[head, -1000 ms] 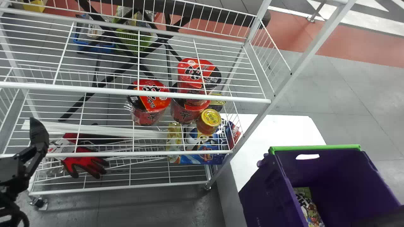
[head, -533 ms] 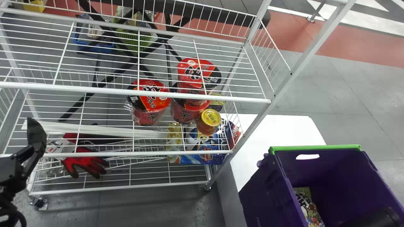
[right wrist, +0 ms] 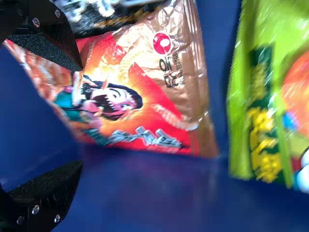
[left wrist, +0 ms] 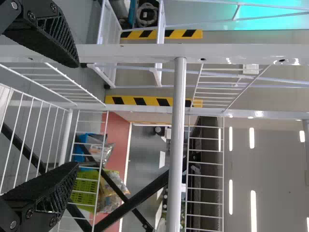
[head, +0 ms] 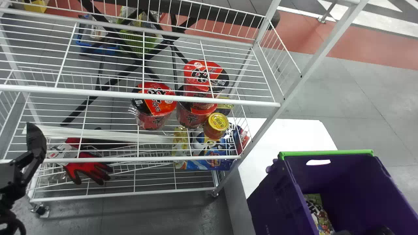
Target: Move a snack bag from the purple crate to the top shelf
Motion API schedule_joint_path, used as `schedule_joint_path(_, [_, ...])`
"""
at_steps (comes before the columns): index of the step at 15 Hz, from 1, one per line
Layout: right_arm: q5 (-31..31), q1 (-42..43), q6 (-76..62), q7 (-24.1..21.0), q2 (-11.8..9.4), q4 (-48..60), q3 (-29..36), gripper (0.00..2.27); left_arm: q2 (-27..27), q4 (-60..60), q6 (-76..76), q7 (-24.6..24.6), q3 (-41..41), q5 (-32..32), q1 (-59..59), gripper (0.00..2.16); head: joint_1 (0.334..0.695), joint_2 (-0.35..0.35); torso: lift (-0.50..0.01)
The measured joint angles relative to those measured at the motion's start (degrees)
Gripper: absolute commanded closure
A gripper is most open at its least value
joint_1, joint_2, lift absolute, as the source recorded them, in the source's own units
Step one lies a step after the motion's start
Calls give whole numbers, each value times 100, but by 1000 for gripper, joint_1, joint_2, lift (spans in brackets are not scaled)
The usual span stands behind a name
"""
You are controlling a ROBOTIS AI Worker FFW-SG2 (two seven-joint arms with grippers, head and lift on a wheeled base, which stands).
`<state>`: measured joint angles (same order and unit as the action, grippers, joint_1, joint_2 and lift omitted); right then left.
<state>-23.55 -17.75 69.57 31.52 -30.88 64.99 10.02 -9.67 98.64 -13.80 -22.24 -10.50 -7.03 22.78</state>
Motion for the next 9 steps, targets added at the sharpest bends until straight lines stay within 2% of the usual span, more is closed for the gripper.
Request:
schedule_joint_path(5, [-1,-33,-662,-127,182,-284,-8,147,1,-87,-133,0,13,-30,-16,97,695,-350,-454])
schedule_joint_path(9, [0,-90,-896,-204,229,-346,-2,245,6,-133,-190,1,13,-47,-28,97,695,-350,-454])
